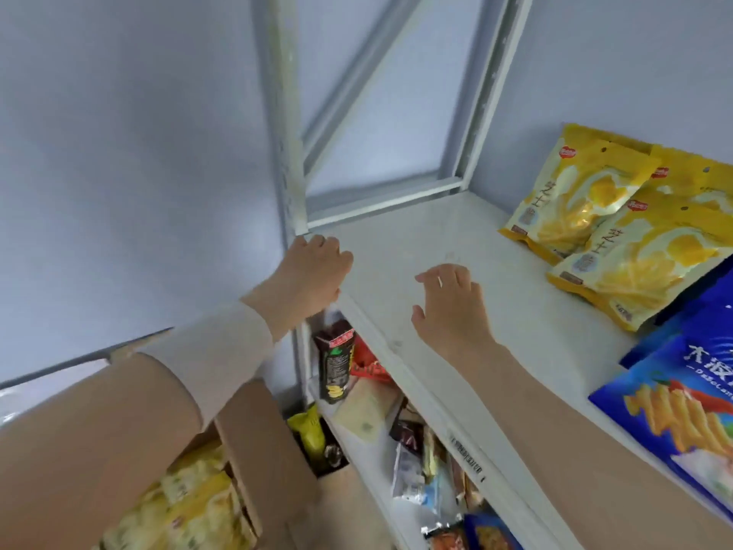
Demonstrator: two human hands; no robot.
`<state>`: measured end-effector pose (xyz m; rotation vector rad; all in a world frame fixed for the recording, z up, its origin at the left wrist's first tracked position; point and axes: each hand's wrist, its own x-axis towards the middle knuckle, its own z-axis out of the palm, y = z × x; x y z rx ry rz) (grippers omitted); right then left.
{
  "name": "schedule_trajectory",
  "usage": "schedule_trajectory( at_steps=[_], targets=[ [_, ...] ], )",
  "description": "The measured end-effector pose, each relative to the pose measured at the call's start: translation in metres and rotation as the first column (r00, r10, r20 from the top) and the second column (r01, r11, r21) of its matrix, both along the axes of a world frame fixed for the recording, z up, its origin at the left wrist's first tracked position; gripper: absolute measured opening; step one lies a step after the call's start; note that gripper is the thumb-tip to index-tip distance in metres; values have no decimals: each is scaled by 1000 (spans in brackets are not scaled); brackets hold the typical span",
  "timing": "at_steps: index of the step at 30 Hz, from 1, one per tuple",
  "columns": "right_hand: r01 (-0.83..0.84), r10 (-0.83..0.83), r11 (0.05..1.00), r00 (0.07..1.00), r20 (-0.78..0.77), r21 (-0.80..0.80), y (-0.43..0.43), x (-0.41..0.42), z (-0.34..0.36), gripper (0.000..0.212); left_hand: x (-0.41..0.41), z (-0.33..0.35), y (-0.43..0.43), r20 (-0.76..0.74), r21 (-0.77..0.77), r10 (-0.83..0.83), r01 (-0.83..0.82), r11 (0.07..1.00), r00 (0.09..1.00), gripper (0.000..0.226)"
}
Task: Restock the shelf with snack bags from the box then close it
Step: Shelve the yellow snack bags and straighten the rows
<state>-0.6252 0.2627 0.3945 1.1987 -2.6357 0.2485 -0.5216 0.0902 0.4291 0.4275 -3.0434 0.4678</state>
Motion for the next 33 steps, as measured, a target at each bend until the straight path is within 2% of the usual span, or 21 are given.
schedule_trajectory(
  at_steps=[7, 10, 17, 21, 26, 30, 33],
  targets=[
    [-279, 280, 956, 960, -8, 88, -95, 160, -24, 43, 199, -26, -58, 8, 53, 275, -275, 960, 961, 32],
    [-388, 385, 913, 921, 51, 123, -128, 239, -52, 40, 291, -52, -77, 42, 95, 364, -367, 925, 930, 34],
    [-499, 456, 830, 864, 212, 250, -166, 368, -160, 41, 453, -159, -101, 203, 249, 529, -566, 786, 824, 33],
    [-510, 419, 806, 850, 319, 300, -168, 398, -217, 39, 491, -213, -104, 302, 297, 585, -658, 693, 753, 27],
    [-508, 375, 777, 848, 374, 371, -177, 398, -262, 35, 495, -259, -112, 380, 360, 587, -699, 618, 715, 31],
    [-496, 295, 743, 845, 447, 449, -190, 386, -306, 42, 479, -310, -121, 417, 422, 580, -714, 559, 700, 27],
    [-499, 229, 703, 833, 503, 507, -198, 377, -346, 52, 467, -355, -128, 455, 468, 578, -734, 492, 678, 34]
  ],
)
